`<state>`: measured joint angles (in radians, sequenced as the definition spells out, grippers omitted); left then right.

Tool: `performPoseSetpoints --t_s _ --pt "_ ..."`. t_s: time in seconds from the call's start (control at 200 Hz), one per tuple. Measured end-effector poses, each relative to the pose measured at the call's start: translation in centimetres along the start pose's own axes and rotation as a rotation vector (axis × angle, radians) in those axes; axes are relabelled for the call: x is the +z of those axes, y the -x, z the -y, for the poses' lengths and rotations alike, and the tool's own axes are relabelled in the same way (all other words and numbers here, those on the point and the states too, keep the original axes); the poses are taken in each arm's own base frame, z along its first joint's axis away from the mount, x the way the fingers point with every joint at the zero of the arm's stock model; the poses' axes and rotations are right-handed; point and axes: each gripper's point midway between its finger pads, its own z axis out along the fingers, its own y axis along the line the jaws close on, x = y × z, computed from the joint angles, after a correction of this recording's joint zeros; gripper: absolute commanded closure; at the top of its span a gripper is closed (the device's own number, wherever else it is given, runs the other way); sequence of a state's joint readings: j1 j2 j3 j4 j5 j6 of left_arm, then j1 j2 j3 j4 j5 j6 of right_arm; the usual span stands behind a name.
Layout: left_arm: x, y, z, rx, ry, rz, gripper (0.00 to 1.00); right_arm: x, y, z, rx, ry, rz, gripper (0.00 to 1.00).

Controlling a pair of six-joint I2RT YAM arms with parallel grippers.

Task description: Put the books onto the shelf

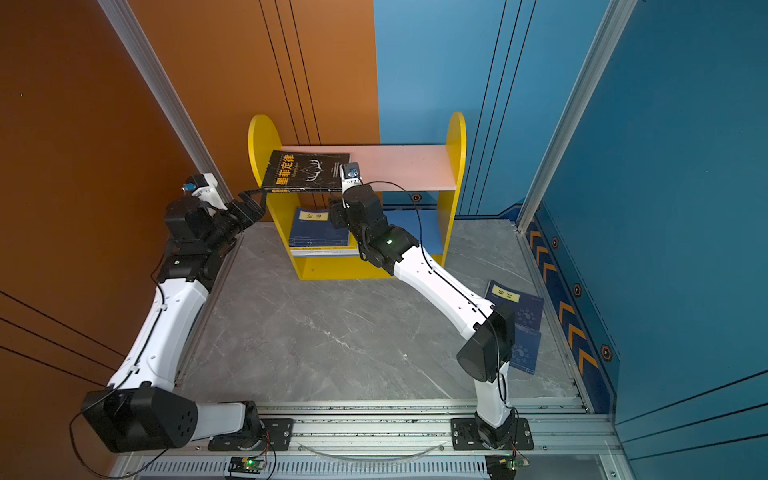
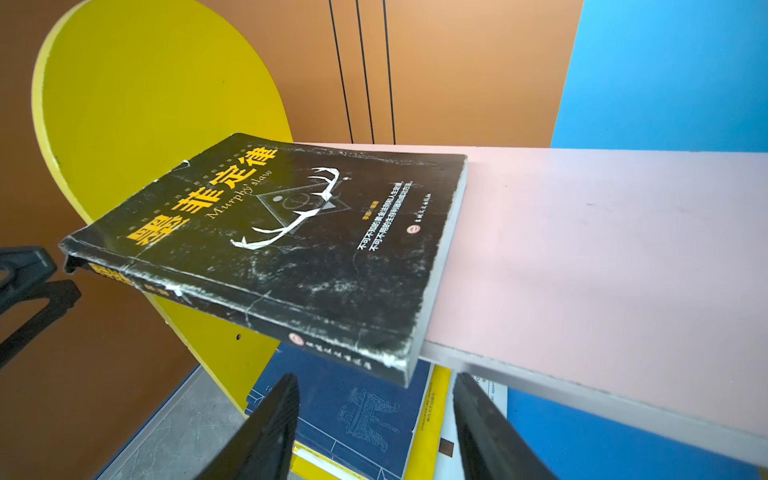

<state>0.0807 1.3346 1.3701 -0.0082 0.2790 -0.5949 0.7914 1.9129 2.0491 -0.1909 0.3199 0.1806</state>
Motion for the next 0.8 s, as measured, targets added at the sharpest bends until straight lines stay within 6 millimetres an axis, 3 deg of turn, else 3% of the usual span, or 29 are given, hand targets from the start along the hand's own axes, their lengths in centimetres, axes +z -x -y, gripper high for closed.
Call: performPoseSetpoints --t_s 0.225,0.29,0.546,0.801 --pt "1.4 0.0 -0.3 0.008 -0.033 0.009 0.13 -0.2 0.0 -0.3 0.01 -0.005 0.005 0.4" --pt "1.6 0.1 -0.2 0.01 -0.041 0.014 0.17 -0.1 0.0 -0.3 0.023 -0.006 0.005 0.39" --pt "1.8 0.8 0.1 0.019 -0.062 0.044 0.18 0.1 -1.0 -0.5 0.05 -0.005 -0.011 0.39" --pt "1.9 0.3 -0.1 0.017 -0.074 0.043 0.15 0.0 -1.7 -0.4 0.064 -0.006 -0.021 0.26"
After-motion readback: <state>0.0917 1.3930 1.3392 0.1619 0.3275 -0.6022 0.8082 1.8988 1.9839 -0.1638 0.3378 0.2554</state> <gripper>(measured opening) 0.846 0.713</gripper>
